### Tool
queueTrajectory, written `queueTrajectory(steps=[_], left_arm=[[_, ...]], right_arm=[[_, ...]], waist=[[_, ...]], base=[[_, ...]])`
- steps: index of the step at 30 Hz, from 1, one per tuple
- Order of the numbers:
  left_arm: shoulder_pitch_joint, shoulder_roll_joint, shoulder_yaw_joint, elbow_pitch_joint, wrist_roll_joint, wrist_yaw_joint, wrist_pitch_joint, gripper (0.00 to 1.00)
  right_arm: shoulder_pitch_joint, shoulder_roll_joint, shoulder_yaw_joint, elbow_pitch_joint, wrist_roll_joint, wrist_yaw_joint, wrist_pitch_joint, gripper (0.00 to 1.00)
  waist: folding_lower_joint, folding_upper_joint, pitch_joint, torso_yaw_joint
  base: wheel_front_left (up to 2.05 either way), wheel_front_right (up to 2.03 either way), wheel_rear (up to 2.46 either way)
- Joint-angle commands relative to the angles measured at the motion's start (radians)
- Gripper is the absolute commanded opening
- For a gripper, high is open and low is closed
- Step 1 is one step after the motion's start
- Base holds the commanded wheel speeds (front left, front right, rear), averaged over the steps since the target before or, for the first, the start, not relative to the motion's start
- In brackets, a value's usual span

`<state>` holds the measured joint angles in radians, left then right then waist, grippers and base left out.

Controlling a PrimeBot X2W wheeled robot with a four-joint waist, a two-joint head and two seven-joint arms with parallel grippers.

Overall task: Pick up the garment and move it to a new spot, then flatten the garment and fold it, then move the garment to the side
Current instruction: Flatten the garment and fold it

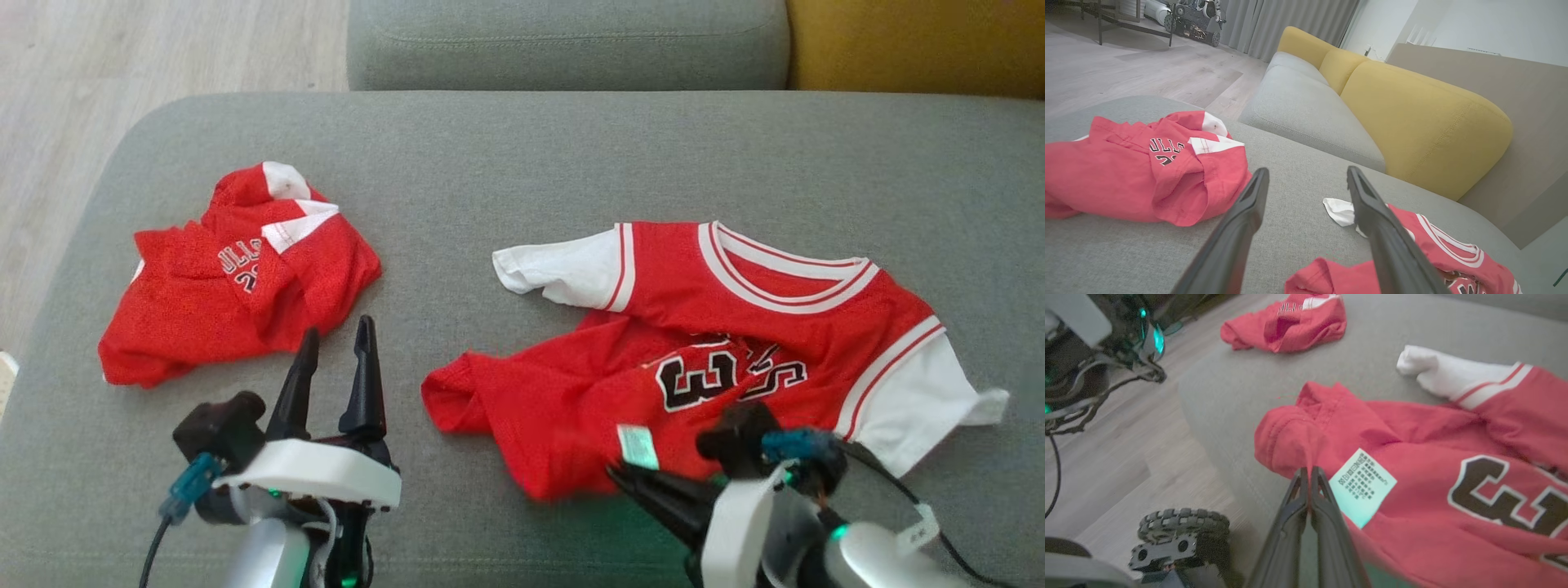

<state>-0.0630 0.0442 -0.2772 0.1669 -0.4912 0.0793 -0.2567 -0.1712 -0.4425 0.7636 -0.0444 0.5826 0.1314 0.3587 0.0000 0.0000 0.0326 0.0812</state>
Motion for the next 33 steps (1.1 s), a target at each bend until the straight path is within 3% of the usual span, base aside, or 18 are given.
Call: queueTrajectory(steps=[1,2,3,10,19,25,33], left_arm=[[-0.019,0.006,0.034,-0.029,0.009,0.003,-0.005,1.00],[-0.018,0.006,0.034,-0.028,0.009,0.002,-0.005,1.00],[-0.018,0.006,0.033,-0.027,0.010,0.002,-0.005,1.00],[-0.022,0.006,0.032,-0.030,0.009,0.003,-0.005,1.00],[-0.040,0.006,0.010,-0.026,0.009,-0.004,-0.005,1.00],[-0.069,0.006,-0.015,-0.020,0.000,-0.011,-0.005,1.00],[-0.106,0.006,-0.040,-0.022,-0.014,-0.014,-0.005,1.00]], right_arm=[[0.011,-0.020,-0.017,-0.045,0.025,-0.001,0.040,0.00],[0.030,-0.026,-0.028,-0.050,0.034,-0.001,0.074,0.00],[0.043,-0.031,-0.037,-0.061,0.035,-0.001,0.098,1.00],[0.051,0.010,-0.213,-0.128,-0.025,-0.001,0.113,1.00],[0.008,0.147,-0.465,-0.078,-0.186,-0.001,-0.106,1.00],[-0.033,0.197,-0.508,0.008,-0.256,-0.001,-0.193,1.00],[-0.155,0.176,-0.514,0.129,-0.308,-0.001,-0.178,1.00]], waist=[[0.0000,0.0000,-0.001,-0.004],[0.0000,0.0000,-0.003,-0.007],[0.0000,0.0000,-0.004,-0.009],[0.0000,0.0000,0.003,-0.018],[0.0000,0.0000,0.045,-0.005],[0.0000,0.0000,0.095,0.024],[0.0000,0.0000,0.170,0.078]], base=[[0.00,0.00,0.00],[0.00,0.00,0.00],[0.00,0.00,0.00],[0.00,0.00,0.00],[0.00,0.00,0.00],[0.00,0.00,0.00],[0.00,0.00,0.00]])
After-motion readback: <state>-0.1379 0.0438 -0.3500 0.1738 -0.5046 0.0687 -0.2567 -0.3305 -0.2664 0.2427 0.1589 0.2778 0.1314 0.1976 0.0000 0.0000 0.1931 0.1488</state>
